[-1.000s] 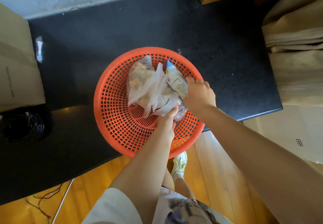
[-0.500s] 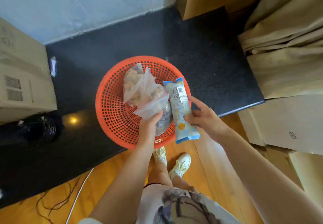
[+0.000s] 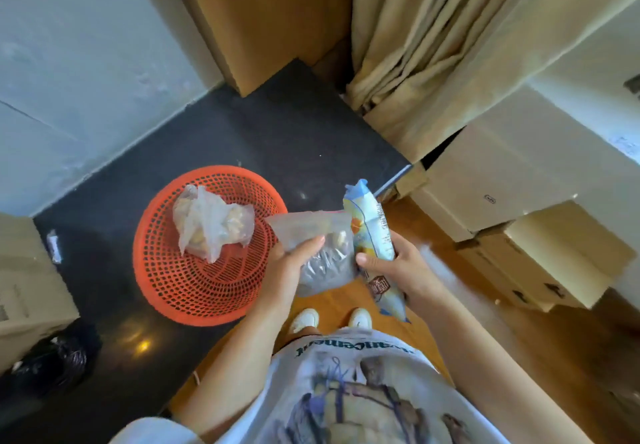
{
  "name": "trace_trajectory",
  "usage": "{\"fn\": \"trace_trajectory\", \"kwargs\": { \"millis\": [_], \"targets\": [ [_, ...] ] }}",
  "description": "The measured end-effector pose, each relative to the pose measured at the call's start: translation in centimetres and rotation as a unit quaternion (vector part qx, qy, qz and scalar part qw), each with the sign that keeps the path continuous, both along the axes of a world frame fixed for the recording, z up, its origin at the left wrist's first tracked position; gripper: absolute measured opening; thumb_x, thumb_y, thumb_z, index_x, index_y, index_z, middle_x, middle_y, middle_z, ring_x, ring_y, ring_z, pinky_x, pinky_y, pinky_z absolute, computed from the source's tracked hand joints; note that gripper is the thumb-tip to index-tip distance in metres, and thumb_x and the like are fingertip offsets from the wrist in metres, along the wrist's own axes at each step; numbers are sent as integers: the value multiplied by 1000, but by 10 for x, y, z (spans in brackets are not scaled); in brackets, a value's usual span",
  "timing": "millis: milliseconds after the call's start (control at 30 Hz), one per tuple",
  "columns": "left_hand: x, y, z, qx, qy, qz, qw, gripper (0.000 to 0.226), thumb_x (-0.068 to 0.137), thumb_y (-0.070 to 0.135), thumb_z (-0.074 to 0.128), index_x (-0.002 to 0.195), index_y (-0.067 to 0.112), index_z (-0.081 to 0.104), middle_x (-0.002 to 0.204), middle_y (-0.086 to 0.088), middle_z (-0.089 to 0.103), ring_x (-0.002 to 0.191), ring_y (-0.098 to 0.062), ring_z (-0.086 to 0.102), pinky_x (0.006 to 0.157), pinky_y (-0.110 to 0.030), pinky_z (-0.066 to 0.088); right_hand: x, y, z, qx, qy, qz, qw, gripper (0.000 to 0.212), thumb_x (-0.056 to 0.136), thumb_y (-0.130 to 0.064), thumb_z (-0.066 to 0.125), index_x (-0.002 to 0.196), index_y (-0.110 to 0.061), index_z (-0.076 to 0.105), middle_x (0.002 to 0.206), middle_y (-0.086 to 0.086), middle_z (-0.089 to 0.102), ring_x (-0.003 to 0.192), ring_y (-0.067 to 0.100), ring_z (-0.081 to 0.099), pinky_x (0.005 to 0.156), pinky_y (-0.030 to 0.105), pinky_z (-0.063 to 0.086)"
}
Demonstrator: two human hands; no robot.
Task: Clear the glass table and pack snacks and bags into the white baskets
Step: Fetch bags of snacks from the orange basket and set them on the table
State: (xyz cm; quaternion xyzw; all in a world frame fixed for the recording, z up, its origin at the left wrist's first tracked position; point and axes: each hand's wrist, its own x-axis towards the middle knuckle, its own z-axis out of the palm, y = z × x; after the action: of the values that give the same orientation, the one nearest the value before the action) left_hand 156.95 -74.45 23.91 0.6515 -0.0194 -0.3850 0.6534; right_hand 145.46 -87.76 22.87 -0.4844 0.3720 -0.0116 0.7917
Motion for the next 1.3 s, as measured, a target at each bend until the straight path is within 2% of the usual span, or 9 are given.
{"fn": "trace_trajectory", "kwargs": {
  "millis": [167, 300, 433, 533, 733, 900, 1067, 1200, 1300],
  "targets": [
    [8, -4, 3, -60, 190, -56, 978, 20, 71, 26, 62, 80, 18, 78, 85, 0, 76, 81, -13, 72, 72, -30, 57, -53, 8, 8, 38, -70, -118, 990, 61, 71, -6, 69, 127, -21, 50, 108, 8, 66, 92, 23, 65, 72, 34, 55],
    [17, 3, 13, -74, 237, -210, 946, 31, 77, 36, 58, 88, 15, 77, 91, -4, 76, 88, -17, 72, 71, -28, 58, -84, 42, 14, 73, -122, -210, 967, 64, 70, -16, 66, 130, -27, 48, 110, 10, 64, 98, 31, 62, 77, 41, 54],
    [22, 12, 15, -65, 211, -344, 913, 23, 75, 20, 57, 87, 18, 76, 87, -2, 75, 84, -16, 71, 70, -26, 57, -89, 89, 18, 104, -182, -331, 920, 70, 44, -41, 88, 109, -24, 65, 85, 7, 71, 75, 23, 70, 65, 34, 58],
    [16, 18, 17, -64, 182, -448, 873, 30, 74, 10, 51, 94, 18, 71, 92, -1, 72, 88, -16, 69, 76, -28, 56, -87, 127, 16, 111, -158, -409, 892, 86, 34, -44, 92, 107, -15, 56, 77, 7, 66, 64, 22, 67, 57, 34, 57],
    [-21, 23, 20, 6, 104, -611, 785, 37, 65, 7, 65, 101, 10, 63, 90, -6, 69, 85, -20, 68, 73, -30, 57, -123, 207, 13, 99, -99, -532, 835, 50, 58, -22, 77, 103, -18, 55, 80, 4, 68, 70, 22, 69, 58, 31, 55],
    [-87, 30, 19, 56, 37, -690, 720, 46, 59, 5, 79, 100, 13, 61, 82, 1, 74, 77, -15, 72, 62, -23, 56, -180, 270, 13, 75, -117, -650, 748, 39, 68, -8, 67, 103, -6, 50, 81, 10, 68, 68, 27, 68, 58, 34, 56],
    [-185, 57, 14, 83, -5, -756, 649, 50, 54, 7, 77, 100, 14, 58, 81, 2, 75, 75, -13, 72, 60, -21, 55, -246, 355, 11, 53, -105, -742, 660, 41, 69, -9, 65, 107, -3, 51, 87, 13, 69, 71, 27, 68, 61, 34, 57],
    [-286, 108, 7, 99, -14, -806, 584, 45, 64, -8, 77, 96, 16, 55, 72, 8, 75, 67, -7, 72, 53, -18, 53, -305, 437, 8, 41, -63, -804, 589, 51, 68, -13, 64, 115, 2, 50, 94, 14, 73, 80, 28, 71, 63, 32, 58],
    [-367, 161, 10, 99, -27, -832, 545, 45, 65, 0, 79, 97, 19, 55, 78, 7, 75, 70, -8, 72, 53, -18, 53, -354, 504, 6, 37, -43, -848, 527, 60, 68, -10, 69, 122, -1, 46, 101, 14, 72, 87, 28, 70, 67, 33, 59]
  ]
}}
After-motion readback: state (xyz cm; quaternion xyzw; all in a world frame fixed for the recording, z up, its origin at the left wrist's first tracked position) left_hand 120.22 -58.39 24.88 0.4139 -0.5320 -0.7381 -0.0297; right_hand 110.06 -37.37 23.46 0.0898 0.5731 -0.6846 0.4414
